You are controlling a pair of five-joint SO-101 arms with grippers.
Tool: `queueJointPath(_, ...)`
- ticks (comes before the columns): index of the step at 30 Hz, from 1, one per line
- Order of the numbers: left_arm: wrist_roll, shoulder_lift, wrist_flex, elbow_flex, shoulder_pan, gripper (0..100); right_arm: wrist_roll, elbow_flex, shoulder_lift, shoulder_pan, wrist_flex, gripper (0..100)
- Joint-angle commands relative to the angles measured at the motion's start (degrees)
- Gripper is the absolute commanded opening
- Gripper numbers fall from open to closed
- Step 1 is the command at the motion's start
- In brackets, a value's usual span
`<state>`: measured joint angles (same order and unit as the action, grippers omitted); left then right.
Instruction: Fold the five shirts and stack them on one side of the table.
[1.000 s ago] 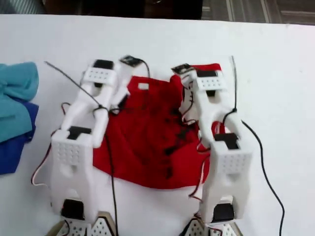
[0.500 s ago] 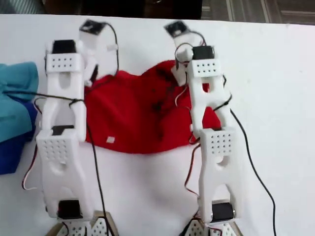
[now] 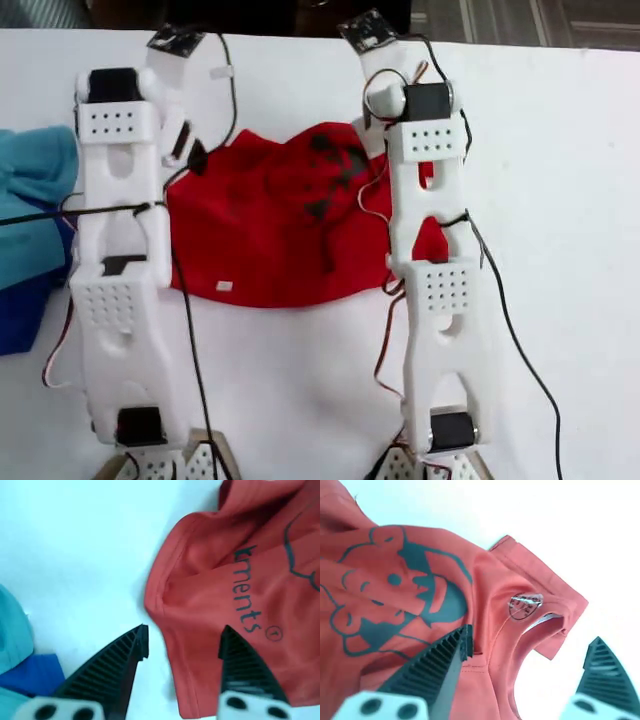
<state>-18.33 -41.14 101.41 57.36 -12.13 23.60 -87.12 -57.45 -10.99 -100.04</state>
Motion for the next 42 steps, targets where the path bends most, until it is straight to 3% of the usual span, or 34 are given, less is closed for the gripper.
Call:
queueJointPath(1,-0.4,8.7,1.1,-4.6,-0.7,25,-0.4,1.6,4.4,1.2,-1.5,32.0)
queueJointPath(7,-2.2,25.7,-1.6,-32.3,1.1,25,-0.4,24.6,16.8,0.9,-1.5,23.6)
queueJointPath(13,-2.4,36.7,-21.2,-66.4,1.3,25,-0.2,44.0,21.5,0.7,-0.8,24.0)
queueJointPath(18,-2.4,40.8,-33.0,-84.2,1.1,25,1.1,51.3,21.4,0.6,2.9,24.1)
queueJointPath(27,-2.5,42.4,-41.2,-98.5,1.0,25,6.9,66.1,25.9,-0.6,1.7,23.8)
queueJointPath(35,-1.8,42.5,-43.6,-100.6,1.0,25,11.4,78.9,50.0,1.6,1.6,23.8)
queueJointPath(38,3.0,42.5,-44.0,-100.5,1.0,25,6.6,78.1,56.8,1.5,10.9,23.8)
queueJointPath(42,6.2,42.5,-44.9,-100.8,0.9,25,-3.3,78.2,52.5,0.7,22.8,23.7)
